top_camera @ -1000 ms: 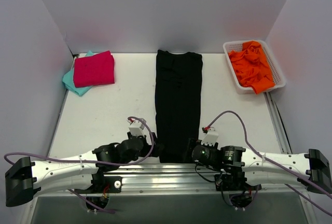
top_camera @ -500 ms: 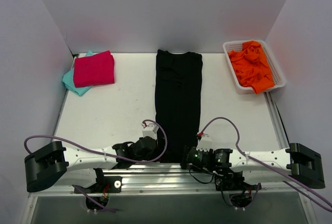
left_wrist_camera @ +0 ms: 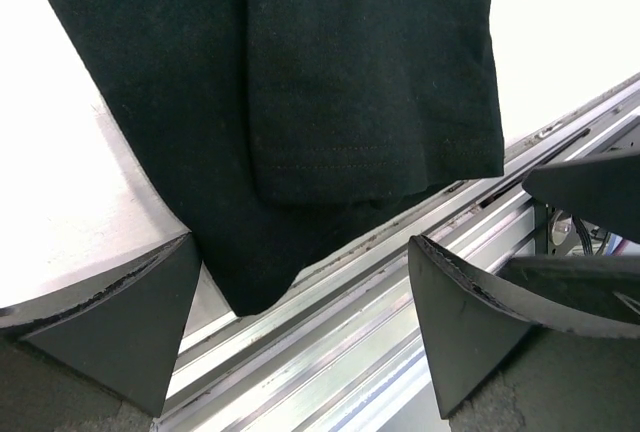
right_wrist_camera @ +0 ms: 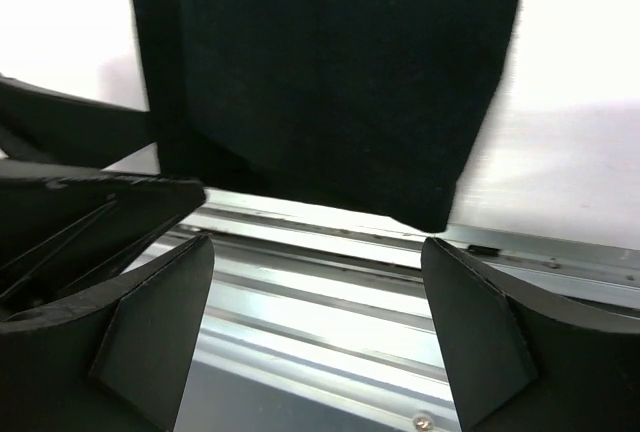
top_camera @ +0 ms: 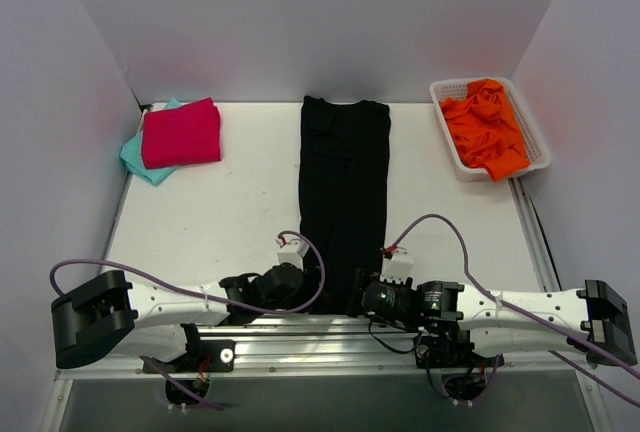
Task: Fold and stack the t-shirts
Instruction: Fold the tshirt
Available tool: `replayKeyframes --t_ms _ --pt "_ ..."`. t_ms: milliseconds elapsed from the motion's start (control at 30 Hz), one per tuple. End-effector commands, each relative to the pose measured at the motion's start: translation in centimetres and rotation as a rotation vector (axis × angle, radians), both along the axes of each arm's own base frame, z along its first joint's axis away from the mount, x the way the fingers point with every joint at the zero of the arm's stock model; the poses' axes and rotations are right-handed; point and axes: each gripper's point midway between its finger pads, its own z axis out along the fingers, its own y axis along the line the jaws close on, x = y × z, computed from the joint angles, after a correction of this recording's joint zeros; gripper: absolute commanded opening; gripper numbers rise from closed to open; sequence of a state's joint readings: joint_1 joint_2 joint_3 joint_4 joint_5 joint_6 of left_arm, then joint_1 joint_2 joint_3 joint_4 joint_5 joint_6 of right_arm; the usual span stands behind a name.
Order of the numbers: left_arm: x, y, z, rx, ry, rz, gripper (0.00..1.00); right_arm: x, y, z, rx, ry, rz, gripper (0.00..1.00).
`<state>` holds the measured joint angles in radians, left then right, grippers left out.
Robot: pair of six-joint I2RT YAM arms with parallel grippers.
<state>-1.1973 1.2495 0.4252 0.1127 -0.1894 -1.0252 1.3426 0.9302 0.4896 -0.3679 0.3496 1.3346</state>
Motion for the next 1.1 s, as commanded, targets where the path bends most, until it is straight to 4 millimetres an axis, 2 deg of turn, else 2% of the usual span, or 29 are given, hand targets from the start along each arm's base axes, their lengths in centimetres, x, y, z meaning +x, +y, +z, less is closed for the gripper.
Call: replayKeyframes --t_ms 0,333,533,667,800,967,1067 --pt "-0.6 -0.2 0.3 -0.002 0.012 -0.029 0.93 0.4 -2.0 -1.6 -0.09 -0.008 -0.037 0.8" --pt "-1.5 1.1 0.3 0.025 0.033 -0.051 0.9 -0.3 -3.3 -5.3 -0.129 0.047 -0.083 0.79" --pt "-1.8 1.6 -0.1 0.026 0.043 -0.049 0.89 0.5 -3.8 -4.8 -0.144 0.023 -0.142 0.78" --pt "-1.8 1.6 0.3 0.018 0.032 -0.053 0.88 1.2 -2.7 -2.7 -0.086 -0.016 -0.147 0.77" --pt "-1.7 1.6 0.5 0.014 0.024 -0.055 0.88 1.9 -3.5 -1.4 -0.122 -0.052 -0.168 0.77" --pt "-1.8 1.6 0.3 0.016 0.026 -0.062 0.88 2.4 -3.9 -1.1 -0.134 -0.062 -0.19 0.77" --pt "-1.8 1.4 0.3 0.01 0.027 -0.063 0.87 2.5 -4.0 -2.3 -0.152 -0.035 -0.196 0.75"
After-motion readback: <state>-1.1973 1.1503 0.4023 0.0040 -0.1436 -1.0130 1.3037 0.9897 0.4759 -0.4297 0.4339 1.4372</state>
